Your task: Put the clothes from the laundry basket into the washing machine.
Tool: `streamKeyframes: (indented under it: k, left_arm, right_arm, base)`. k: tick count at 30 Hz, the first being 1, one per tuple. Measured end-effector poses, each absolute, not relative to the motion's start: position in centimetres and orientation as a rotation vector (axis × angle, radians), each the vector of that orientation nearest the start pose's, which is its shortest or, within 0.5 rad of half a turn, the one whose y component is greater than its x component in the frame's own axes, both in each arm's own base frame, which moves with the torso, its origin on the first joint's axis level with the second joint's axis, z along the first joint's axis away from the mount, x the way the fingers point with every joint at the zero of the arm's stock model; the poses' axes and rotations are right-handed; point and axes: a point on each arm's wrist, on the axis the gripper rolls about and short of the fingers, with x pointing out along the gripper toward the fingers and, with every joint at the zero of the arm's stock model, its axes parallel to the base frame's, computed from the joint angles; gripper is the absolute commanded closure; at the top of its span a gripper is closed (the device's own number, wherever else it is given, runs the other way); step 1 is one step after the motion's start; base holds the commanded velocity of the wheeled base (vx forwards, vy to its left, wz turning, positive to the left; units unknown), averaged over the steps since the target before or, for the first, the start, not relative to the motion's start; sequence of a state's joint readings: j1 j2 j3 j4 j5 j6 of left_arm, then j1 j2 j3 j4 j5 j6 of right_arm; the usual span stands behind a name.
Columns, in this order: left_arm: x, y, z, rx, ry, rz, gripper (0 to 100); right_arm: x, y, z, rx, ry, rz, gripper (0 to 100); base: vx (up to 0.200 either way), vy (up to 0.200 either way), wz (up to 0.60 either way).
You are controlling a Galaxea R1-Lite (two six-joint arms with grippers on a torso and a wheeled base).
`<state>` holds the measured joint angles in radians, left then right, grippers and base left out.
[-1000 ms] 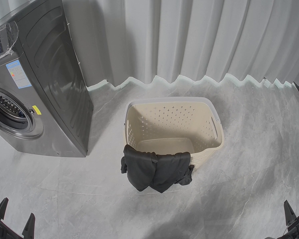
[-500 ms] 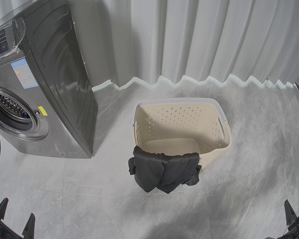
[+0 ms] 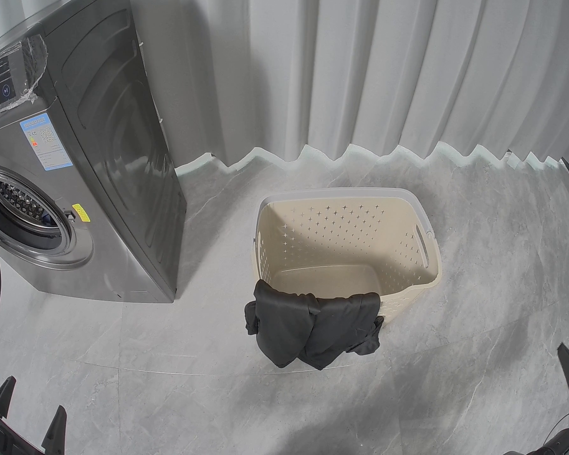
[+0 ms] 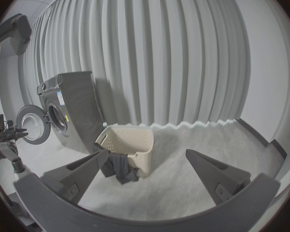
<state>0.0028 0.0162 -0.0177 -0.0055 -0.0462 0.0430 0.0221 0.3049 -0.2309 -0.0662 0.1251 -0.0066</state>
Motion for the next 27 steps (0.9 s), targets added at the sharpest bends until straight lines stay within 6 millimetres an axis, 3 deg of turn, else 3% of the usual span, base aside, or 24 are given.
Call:
streamKeyframes:
  k: [12,20,27]
  left_arm:
    - [-2.3,-0.1,8.1,0.040,-0.008,-0.043,0]
    - [-2.3,-0.1,8.1,0.035,-0.007,-0.043,0]
    - [-2.3,-0.1,8.1,0.032,-0.007,-0.043,0]
  right_arm:
    - [8.9,1.9,15.6,0.087,0.310,0.340,0]
    - [14.9,4.7,13.6,0.118,0.455,0.406,0]
    - [19.3,7.7,11.4,0.136,0.477,0.418,0]
  base:
    - [0.000,0.000,0.00]
    - [0.000,0.000,0.00]
    - [0.000,0.000,0.00]
